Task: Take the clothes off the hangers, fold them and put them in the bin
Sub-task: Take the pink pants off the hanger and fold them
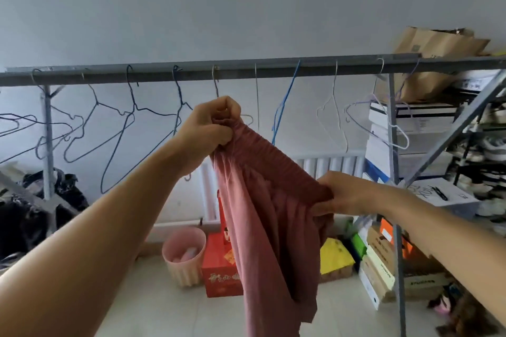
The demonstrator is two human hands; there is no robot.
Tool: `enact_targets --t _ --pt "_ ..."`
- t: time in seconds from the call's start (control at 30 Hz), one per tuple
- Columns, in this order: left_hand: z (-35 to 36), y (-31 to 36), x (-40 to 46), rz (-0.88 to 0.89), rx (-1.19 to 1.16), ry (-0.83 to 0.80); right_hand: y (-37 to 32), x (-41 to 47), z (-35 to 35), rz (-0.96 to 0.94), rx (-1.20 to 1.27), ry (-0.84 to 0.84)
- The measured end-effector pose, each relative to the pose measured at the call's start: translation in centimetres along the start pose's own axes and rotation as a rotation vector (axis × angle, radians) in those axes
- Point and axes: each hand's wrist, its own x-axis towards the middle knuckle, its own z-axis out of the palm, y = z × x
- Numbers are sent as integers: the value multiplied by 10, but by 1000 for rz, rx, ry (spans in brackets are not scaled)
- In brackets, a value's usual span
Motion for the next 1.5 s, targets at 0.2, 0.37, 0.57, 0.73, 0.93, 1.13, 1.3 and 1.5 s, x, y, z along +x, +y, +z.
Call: enact_targets --t 0.2,0.37,0.57,0.73,0.93,1.13,1.3,1.5 --pt "-99 -1 -49 -44 201 12 -66 5 -8 127 -153 306" --pt "-146 -5 -78 -16 353 67 -139 18 -3 99 -519 373" --pt "-199 -11 -106 -4 576 121 -195 24 12 9 -506 470" --pt "-218 1 -131 -11 1038 -11 -225 32 27 -88 -571 550" --pt "-241 1 -153 -11 1148 112 -255 46 33 -218 -464 532" --pt "-255 9 -172 234 1318 304 -276 42 19 -305 -395 247" --pt "-239 11 -167 320 1192 409 -292 49 34 -566 -275 250" --pt "-213 11 -153 432 970 382 -319 61 51 -759 31 285"
